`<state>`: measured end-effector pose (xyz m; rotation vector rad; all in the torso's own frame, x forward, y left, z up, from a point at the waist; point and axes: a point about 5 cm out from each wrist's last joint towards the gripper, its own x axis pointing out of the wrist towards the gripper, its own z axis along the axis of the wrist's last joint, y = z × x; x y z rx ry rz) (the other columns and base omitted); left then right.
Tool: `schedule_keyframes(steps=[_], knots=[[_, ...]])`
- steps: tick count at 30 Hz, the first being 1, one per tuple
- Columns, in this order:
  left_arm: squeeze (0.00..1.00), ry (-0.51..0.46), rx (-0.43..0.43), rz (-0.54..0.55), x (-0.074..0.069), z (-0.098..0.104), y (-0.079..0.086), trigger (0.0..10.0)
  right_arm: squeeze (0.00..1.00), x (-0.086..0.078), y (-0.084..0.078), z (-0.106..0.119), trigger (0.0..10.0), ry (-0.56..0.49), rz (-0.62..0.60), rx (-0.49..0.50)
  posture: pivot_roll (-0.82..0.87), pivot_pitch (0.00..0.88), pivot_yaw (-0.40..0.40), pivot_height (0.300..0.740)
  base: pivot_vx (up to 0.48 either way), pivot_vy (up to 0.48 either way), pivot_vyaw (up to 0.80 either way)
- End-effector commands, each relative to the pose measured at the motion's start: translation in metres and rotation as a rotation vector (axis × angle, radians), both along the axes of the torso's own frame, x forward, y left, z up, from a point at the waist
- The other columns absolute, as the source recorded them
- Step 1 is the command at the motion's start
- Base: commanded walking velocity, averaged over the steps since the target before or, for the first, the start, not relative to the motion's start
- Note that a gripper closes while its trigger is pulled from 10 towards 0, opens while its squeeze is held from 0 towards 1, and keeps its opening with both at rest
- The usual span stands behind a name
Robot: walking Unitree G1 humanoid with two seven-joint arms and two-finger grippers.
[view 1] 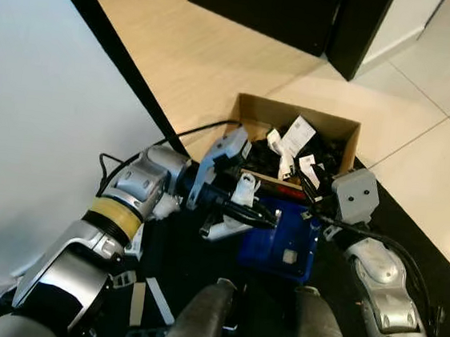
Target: Sweep floor
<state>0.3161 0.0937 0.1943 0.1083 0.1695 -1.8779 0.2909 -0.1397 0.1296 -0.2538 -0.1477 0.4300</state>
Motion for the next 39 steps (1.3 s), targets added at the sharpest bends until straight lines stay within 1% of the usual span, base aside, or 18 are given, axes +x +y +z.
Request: schedule_keyframes(steps=[1,3,4,6,10,11,14,16,20,22,23,26,27,28,30,35,37,39], knots=[[0.0,-0.057,-0.03,0.013,0.005,0.013,0.006,10.0,0.0,-0.011,-0.002,-0.042,10.0,0.196,-0.02,-0.018,-0.04,0.433,0.144,0.74,0.0,0.0,0.0],[0.0,-0.179,-0.022,0.07,0.019,0.025,0.011,10.0,0.0,-0.01,-0.001,-0.042,10.0,0.195,-0.016,-0.016,-0.04,0.431,0.144,0.74,0.0,0.0,0.0],[0.0,-0.179,-0.022,0.07,0.019,0.025,0.011,10.0,0.0,-0.01,-0.001,-0.042,10.0,0.195,-0.016,-0.016,-0.04,0.431,0.144,0.74,0.0,0.0,0.0],[0.0,-0.266,-0.007,0.13,0.031,0.029,0.016,10.0,0.0,-0.01,0.0,-0.042,10.0,0.195,-0.014,-0.015,-0.04,0.432,0.144,0.74,0.0,0.0,0.0],[0.0,-0.302,0.021,0.17,0.034,0.026,0.017,10.0,0.0,-0.01,0.001,-0.042,10.0,0.194,-0.013,-0.014,-0.04,0.435,0.145,0.74,0.0,0.0,0.0],[0.0,-0.342,0.06,0.224,0.035,0.02,0.016,10.0,0.0,-0.011,0.0,-0.041,10.0,0.193,-0.013,-0.013,-0.05,0.44,0.148,0.74,0.0,0.0,0.0],[0.0,-0.358,0.07,0.242,0.036,0.018,0.016,10.0,0.0,-0.011,0.0,-0.041,10.0,0.192,-0.015,-0.013,-0.05,0.44,0.149,0.74,0.0,0.0,0.0],[0.0,-0.412,0.105,0.287,0.04,0.016,0.016,10.0,0.0,-0.013,-0.002,-0.042,10.0,0.194,-0.022,-0.014,-0.06,0.444,0.152,0.74,0.0,0.0,0.0],[0.0,-0.452,0.13,0.325,0.044,0.016,0.018,10.0,0.0,-0.015,-0.004,-0.043,10.0,0.196,-0.026,-0.015,-0.06,0.443,0.153,0.74,0.0,0.0,0.0],[0.0,-0.503,0.154,0.384,0.05,0.01,0.017,10.0,0.0,-0.015,-0.004,-0.043,10.0,0.197,-0.027,-0.016,-0.06,0.443,0.151,0.74,0.0,0.0,0.0],[0.0,-0.503,0.154,0.384,0.05,0.01,0.017,10.0,0.0,-0.015,-0.004,-0.043,10.0,0.197,-0.027,-0.016,-0.06,0.443,0.151,0.74,0.0,0.0,0.0],[0.0,-0.484,0.155,0.446,0.052,-0.004,0.013,10.0,0.0,-0.013,-0.003,-0.043,10.0,0.197,-0.024,-0.016,-0.05,0.442,0.15,0.74,0.0,0.0,0.0],[0.0,-0.459,0.167,0.457,0.049,-0.017,0.011,10.0,0.0,-0.012,-0.001,-0.043,10.0,0.195,-0.02,-0.015,-0.05,0.443,0.148,0.74,0.0,0.0,0.0],[0.0,-0.459,0.167,0.457,0.049,-0.017,0.011,10.0,0.0,-0.012,-0.001,-0.043,10.0,0.195,-0.02,-0.015,-0.05,0.443,0.148,0.74,0.0,0.0,0.0],[0.0,-0.389,0.157,0.468,0.043,-0.038,0.003,10.0,0.0,-0.011,0.001,-0.041,10.0,0.191,-0.014,-0.013,-0.08,0.448,0.145,0.74,0.0,0.0,0.0],[0.0,-0.358,0.133,0.479,0.04,-0.045,-0.005,10.0,0.0,-0.012,0.001,-0.041,10.0,0.19,-0.013,-0.015,-0.08,0.449,0.144,0.74,0.0,0.0,0.0],[0.0,-0.33,0.08,0.508,0.041,-0.044,-0.015,10.0,0.0,-0.014,-0.002,-0.042,10.0,0.194,-0.015,-0.019,-0.09,0.453,0.142,0.74,0.0,0.0,0.0],[0.0,-0.319,0.054,0.519,0.041,-0.043,-0.019,10.0,0.0,-0.015,-0.003,-0.042,10.0,0.196,-0.016,-0.02,-0.09,0.453,0.142,0.74,0.0,0.0,0.0]])
